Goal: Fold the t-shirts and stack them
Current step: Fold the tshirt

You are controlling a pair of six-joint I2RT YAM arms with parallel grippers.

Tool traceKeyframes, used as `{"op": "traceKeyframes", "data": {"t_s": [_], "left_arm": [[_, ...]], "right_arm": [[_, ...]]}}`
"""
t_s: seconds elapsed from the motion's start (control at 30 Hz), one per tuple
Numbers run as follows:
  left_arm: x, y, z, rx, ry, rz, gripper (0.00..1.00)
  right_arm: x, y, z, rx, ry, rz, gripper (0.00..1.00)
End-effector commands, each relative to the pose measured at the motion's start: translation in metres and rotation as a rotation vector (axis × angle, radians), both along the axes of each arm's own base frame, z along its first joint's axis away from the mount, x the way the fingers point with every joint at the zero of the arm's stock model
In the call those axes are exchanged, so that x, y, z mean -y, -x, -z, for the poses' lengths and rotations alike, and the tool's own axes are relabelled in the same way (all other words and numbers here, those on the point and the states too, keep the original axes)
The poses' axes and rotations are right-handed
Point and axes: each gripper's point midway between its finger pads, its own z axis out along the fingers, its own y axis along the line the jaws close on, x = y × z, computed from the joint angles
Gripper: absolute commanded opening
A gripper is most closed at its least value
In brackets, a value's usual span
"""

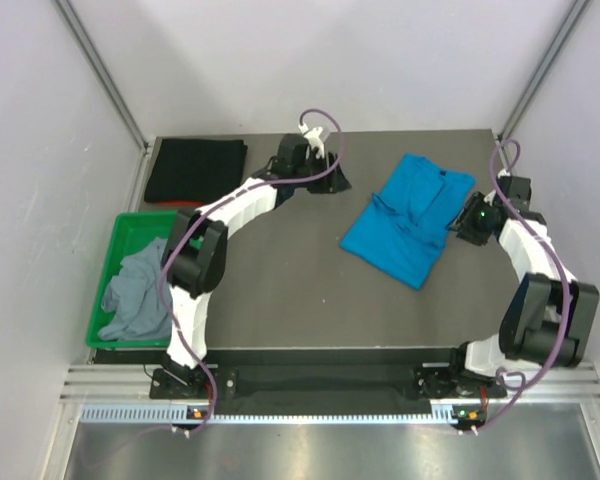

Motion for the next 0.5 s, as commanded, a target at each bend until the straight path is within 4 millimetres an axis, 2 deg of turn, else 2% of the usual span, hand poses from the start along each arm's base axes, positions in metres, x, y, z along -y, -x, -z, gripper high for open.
{"op": "traceKeyframes", "data": {"t_s": [0.0,0.07,0.1,0.2,0.23,0.3,0.33,0.47], "left_arm": [[-0.014,0.047,0.007,0.021,-0.074,0.138,0.58],[-0.019,0.064,0.014,0.011,-0.098,0.166,0.56],[-0.024,0.075,0.028,-0.022,-0.120,0.177,0.56],[-0.027,0.089,0.039,-0.043,-0.144,0.210,0.56],[-0.028,0.095,0.046,-0.063,-0.148,0.218,0.57],[-0.026,0.103,0.053,-0.091,-0.133,0.241,0.59],[-0.024,0.108,0.059,-0.104,-0.129,0.251,0.59],[-0.014,0.120,0.075,-0.135,-0.138,0.277,0.59]], "right_arm": [[-0.012,0.018,-0.017,0.027,-0.034,-0.029,0.41],[-0.015,0.026,-0.018,0.024,-0.039,-0.032,0.42],[-0.017,0.028,-0.018,0.021,-0.047,-0.035,0.43],[-0.032,0.039,-0.015,0.023,-0.130,-0.040,0.45],[-0.037,0.049,-0.003,-0.012,-0.158,-0.031,0.45],[-0.042,0.060,0.005,-0.042,-0.193,-0.003,0.47],[-0.046,0.073,0.018,-0.080,-0.213,0.011,0.47],[-0.055,0.092,0.029,-0.075,-0.252,0.042,0.48]]}}
